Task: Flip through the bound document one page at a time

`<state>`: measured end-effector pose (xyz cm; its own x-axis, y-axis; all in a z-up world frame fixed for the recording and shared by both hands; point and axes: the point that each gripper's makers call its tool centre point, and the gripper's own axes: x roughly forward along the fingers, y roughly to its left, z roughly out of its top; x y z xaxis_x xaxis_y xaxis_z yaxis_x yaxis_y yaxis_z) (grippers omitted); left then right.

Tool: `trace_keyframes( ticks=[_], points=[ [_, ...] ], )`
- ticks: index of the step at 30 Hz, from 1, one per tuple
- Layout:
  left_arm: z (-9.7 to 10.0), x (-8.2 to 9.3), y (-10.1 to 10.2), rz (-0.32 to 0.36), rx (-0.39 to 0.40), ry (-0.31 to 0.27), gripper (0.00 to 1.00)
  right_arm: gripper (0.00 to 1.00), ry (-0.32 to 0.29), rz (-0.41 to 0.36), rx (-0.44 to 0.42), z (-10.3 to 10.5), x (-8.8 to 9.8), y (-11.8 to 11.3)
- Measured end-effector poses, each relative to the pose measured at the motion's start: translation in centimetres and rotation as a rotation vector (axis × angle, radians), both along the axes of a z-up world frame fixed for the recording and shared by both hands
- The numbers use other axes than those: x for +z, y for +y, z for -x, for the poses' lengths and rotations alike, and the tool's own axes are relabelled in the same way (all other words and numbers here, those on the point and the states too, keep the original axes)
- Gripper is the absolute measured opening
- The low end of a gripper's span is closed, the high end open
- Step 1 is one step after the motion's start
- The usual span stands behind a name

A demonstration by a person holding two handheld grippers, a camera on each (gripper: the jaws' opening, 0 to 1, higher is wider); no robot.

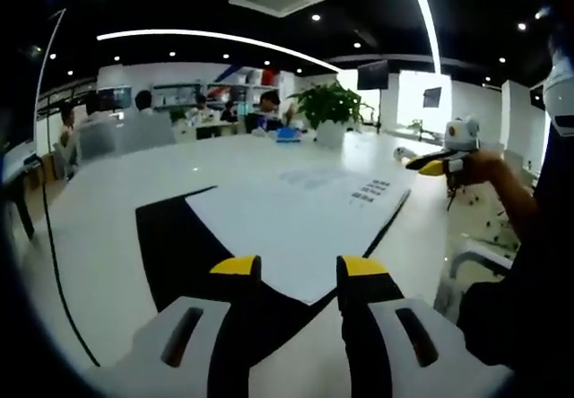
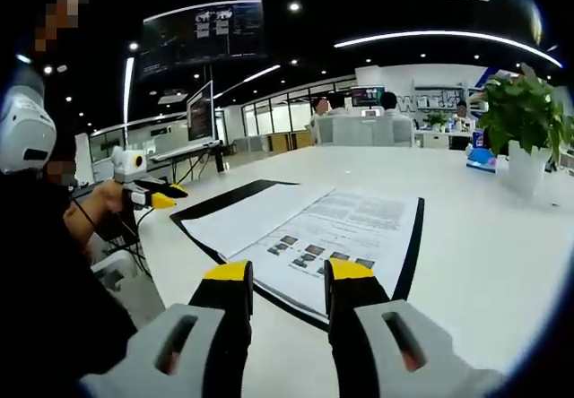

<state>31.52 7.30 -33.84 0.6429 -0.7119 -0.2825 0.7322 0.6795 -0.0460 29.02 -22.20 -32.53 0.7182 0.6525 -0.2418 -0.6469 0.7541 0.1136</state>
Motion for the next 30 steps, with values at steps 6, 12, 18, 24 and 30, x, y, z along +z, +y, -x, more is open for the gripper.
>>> trace_keyframes(
  ticks=[6,12,18,24,30],
  points=[
    [0.3,2.1,-2.8,0.150,-0.016,-0.050,0.32,0.32,0.009,0.021,0.027,0.0,-0.4,0.7],
    [-0.6,4.3,-2.0,0.197,0.038,-0.114,0.29,0.32,0.008,0.028,0.027,0.0,-0.4,0.9],
    [-0.8,4.8,-1.4,0.198,0.048,-0.123,0.29,0.32,0.008,0.030,0.030,0.3,-0.4,0.9],
    [-0.5,3.2,-1.4,0.073,0.068,-0.139,0.31,0.32,0.010,0.033,0.023,0.3,-0.4,0.5],
    [-0.7,3.3,-1.3,0.124,0.072,-0.122,0.31,0.32,0.013,0.031,0.027,0.0,-0.1,0.8]
  ],
)
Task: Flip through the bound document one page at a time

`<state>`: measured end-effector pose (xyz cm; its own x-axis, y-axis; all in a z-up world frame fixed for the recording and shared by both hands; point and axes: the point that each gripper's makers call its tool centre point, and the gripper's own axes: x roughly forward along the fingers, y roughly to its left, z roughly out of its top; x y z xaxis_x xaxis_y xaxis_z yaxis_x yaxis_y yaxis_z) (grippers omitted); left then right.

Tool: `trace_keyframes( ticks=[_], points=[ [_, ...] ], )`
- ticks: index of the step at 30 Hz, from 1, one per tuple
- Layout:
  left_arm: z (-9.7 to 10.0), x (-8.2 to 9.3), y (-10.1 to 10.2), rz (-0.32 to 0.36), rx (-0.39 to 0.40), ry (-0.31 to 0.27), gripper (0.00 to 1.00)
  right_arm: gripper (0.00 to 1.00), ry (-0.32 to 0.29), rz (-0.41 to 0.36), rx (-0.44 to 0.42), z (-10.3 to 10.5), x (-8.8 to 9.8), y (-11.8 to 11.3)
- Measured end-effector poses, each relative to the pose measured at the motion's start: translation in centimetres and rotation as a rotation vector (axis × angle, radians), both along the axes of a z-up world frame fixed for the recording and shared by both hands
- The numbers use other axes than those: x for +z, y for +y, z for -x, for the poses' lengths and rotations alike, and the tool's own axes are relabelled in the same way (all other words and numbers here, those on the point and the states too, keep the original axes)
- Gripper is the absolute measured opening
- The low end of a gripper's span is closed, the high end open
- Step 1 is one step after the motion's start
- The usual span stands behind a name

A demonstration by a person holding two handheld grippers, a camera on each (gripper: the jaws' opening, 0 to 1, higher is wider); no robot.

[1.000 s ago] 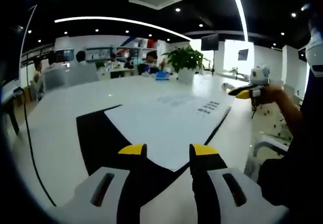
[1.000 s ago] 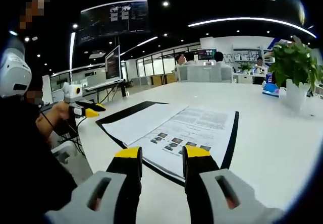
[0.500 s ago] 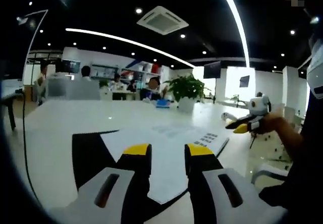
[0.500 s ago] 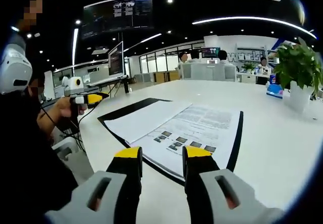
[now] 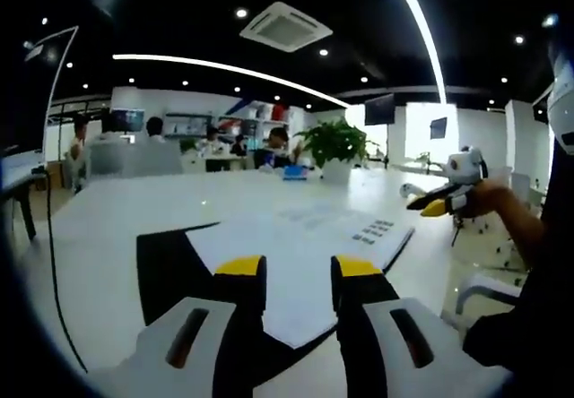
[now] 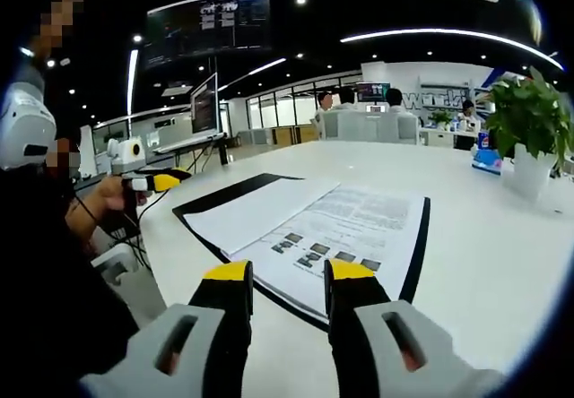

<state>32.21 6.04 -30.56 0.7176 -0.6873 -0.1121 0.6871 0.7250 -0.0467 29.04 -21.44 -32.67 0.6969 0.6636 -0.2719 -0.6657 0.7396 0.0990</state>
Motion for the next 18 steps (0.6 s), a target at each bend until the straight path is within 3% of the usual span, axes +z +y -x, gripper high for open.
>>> trace_keyframes(
  ticks=[18],
  points=[
    [0.48,-1.00,-0.32,-0.009,-0.023,0.038,0.31,0.32,0.017,0.008,0.005,-0.22,-0.25,0.43]
  ],
)
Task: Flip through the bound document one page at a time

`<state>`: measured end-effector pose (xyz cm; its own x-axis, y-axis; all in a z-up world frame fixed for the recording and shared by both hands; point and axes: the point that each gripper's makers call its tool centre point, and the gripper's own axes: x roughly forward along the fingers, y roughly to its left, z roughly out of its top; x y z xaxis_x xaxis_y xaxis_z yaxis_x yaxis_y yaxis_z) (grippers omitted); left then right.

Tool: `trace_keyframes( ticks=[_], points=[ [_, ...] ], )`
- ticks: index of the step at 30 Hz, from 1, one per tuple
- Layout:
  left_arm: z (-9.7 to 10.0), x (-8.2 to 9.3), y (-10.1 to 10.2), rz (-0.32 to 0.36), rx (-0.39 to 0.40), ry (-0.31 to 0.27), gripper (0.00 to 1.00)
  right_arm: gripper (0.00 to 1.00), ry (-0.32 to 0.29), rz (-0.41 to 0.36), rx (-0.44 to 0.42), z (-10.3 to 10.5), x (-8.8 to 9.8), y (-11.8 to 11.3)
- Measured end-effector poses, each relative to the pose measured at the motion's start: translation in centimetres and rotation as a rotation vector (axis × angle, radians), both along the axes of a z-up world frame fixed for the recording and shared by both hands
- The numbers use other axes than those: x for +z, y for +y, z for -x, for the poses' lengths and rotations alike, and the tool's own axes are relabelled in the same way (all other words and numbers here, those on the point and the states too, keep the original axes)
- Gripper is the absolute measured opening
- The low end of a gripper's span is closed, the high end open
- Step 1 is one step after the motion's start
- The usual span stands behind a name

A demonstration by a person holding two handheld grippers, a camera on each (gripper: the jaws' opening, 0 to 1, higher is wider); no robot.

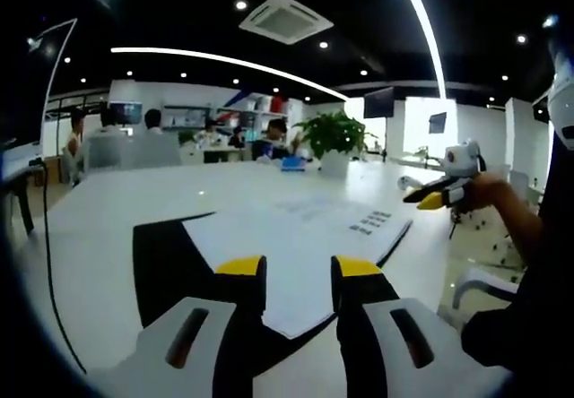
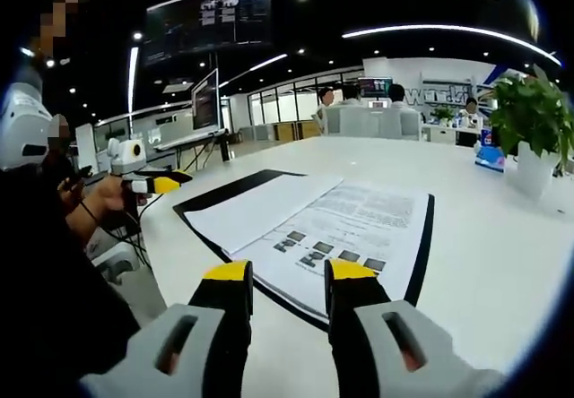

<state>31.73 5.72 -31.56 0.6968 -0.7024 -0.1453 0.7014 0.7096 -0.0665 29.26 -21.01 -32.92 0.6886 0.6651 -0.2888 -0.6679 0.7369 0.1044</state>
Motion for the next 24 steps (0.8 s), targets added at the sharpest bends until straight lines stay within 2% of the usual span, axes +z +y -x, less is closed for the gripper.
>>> trace_keyframes(
  ticks=[8,14,24],
  points=[
    [0.0,0.1,0.8,0.009,0.009,0.009,0.31,0.33,0.011,0.013,0.020,0.0,0.0,0.6],
    [0.1,0.8,0.6,0.033,-0.001,-0.005,0.31,0.33,0.015,0.015,0.022,0.0,-0.1,0.7],
    [0.5,-0.3,0.1,0.021,-0.013,0.028,0.31,0.34,0.039,0.025,0.024,0.6,-0.7,0.5]
  ],
)
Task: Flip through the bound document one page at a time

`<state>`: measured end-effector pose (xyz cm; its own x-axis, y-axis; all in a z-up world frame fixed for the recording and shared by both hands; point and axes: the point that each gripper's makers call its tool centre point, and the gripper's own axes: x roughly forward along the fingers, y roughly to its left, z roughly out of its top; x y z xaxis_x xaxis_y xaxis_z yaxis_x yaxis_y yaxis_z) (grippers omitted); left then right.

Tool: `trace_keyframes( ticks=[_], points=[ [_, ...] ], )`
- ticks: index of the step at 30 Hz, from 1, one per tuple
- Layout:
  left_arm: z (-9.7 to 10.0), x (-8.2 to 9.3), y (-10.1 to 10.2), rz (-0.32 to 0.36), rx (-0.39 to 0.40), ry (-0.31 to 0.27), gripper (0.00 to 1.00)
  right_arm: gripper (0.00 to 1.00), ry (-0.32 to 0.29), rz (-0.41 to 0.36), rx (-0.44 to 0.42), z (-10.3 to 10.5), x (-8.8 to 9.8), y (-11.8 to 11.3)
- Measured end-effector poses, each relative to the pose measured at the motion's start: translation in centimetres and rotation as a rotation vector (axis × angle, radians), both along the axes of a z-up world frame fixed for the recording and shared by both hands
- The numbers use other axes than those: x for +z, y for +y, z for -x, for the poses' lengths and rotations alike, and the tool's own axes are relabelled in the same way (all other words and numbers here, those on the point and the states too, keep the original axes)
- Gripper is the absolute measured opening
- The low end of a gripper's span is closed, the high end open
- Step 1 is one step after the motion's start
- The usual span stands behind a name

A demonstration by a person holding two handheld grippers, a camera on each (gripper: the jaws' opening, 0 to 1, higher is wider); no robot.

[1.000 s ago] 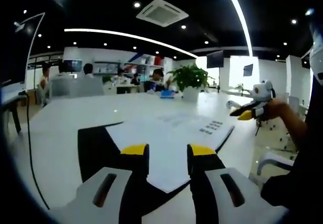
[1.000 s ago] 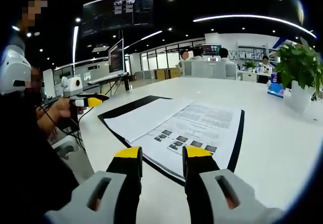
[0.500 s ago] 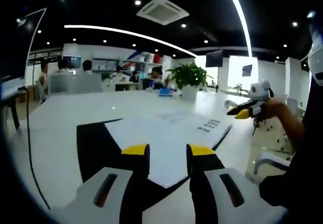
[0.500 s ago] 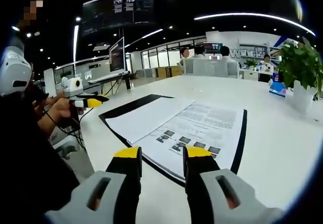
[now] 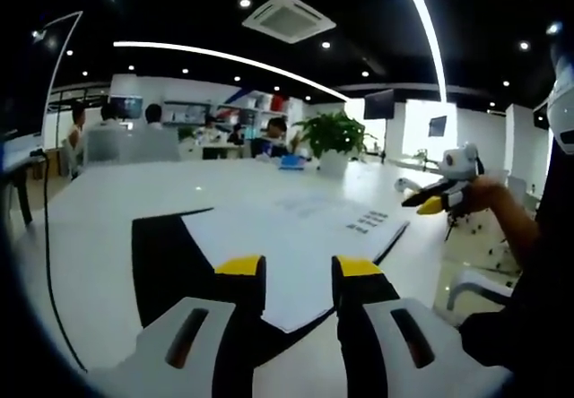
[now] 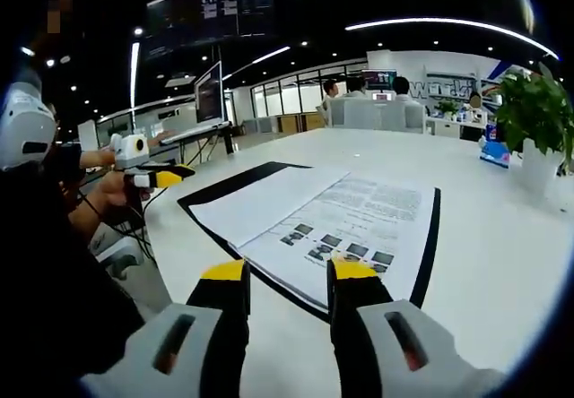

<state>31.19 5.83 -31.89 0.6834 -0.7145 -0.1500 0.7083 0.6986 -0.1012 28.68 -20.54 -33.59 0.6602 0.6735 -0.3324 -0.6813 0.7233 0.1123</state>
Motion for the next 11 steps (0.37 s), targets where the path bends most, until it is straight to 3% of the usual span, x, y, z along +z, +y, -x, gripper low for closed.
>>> trace_keyframes(
  ticks=[5,11],
  points=[
    [0.42,-0.85,-0.44,-0.014,-0.015,0.029,0.32,0.34,0.011,0.006,0.000,0.07,-0.28,-0.06],
    [0.30,-0.34,-0.02,-0.011,0.000,0.017,0.32,0.35,0.018,0.007,0.010,0.27,-0.32,0.20]
  ],
)
